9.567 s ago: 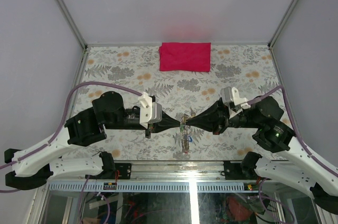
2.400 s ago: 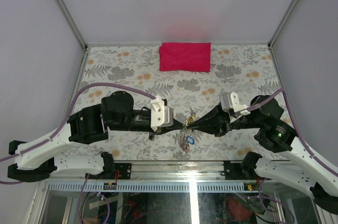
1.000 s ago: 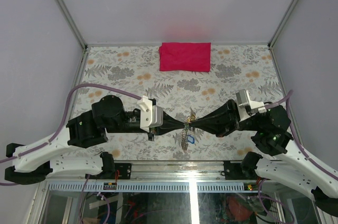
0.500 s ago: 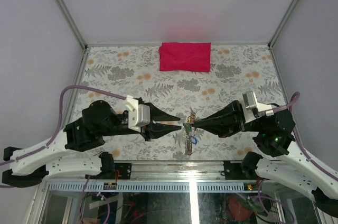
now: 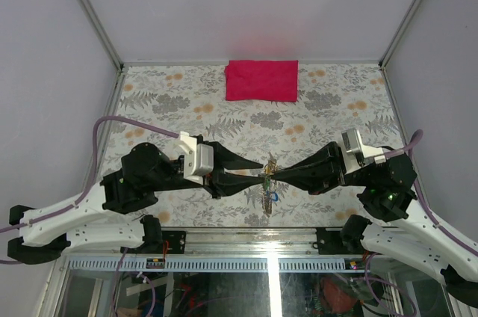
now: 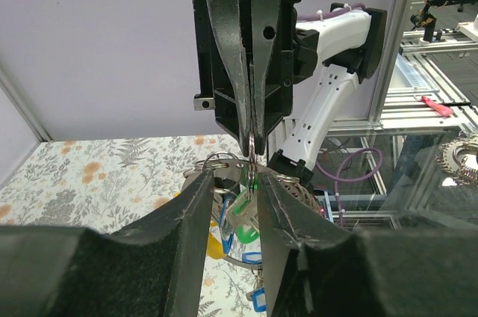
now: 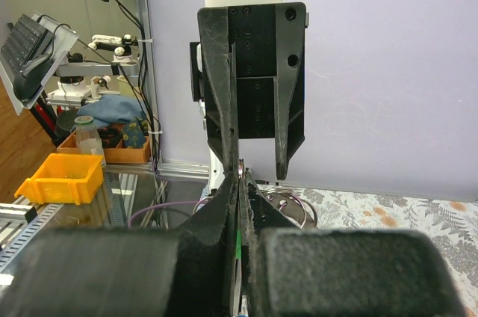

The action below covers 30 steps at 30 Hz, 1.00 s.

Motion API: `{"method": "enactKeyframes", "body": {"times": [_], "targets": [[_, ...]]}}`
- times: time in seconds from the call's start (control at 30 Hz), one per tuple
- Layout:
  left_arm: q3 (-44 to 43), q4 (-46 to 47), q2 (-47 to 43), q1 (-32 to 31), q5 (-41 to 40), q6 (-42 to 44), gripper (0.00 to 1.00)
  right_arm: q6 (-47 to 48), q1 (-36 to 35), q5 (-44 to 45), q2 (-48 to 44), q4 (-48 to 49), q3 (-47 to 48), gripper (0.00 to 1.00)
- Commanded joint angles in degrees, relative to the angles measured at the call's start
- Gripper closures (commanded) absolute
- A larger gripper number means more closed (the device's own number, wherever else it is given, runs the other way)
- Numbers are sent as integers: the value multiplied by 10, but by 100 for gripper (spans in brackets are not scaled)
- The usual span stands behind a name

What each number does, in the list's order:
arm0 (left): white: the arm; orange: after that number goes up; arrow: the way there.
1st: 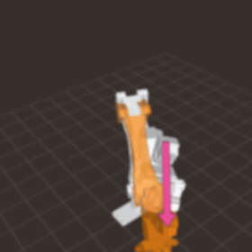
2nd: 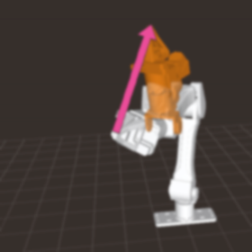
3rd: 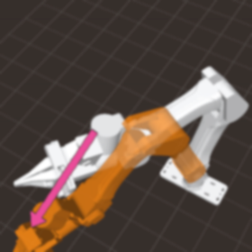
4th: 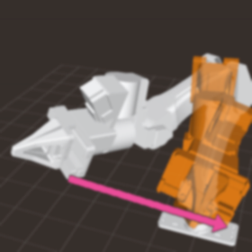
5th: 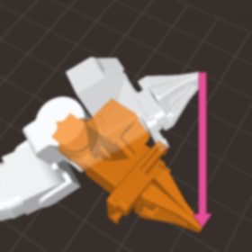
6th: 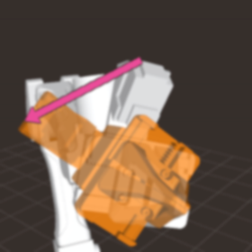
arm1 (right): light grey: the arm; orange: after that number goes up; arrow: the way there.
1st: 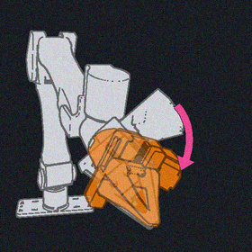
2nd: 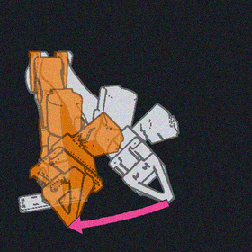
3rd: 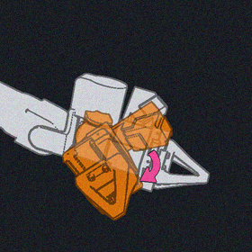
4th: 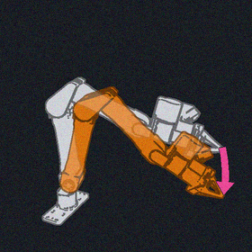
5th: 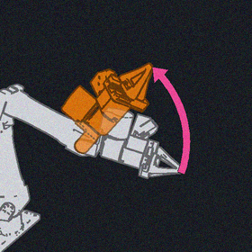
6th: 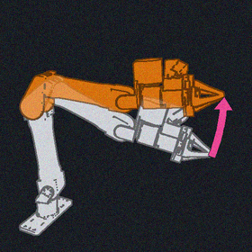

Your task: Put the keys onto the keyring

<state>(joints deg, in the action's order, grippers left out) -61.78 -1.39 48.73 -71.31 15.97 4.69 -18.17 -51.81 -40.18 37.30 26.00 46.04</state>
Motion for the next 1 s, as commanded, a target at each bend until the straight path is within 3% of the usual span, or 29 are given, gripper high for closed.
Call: {"method": "enactKeyframes", "body": {"times": [0.0,0.43,0.53,0.63,0.8,0.83,0.97], "targets": [[3,53,6,0,19,-10,71,7,1,-2,-3,37,18,100],[-1,56,20,-1,41,-20,81,14,1,0,0,29,18,100],[-2,58,21,0,44,-22,86,15,1,-1,1,28,19,100],[-2,58,22,-1,46,-22,98,15,1,0,1,29,18,100],[-11,30,21,0,49,-15,100,27,1,6,-1,10,23,100],[-18,12,22,-1,49,-11,100,35,1,8,-3,-3,27,98],[-67,-87,29,0,46,17,100,87,1,10,-14,-83,51,77]]}}
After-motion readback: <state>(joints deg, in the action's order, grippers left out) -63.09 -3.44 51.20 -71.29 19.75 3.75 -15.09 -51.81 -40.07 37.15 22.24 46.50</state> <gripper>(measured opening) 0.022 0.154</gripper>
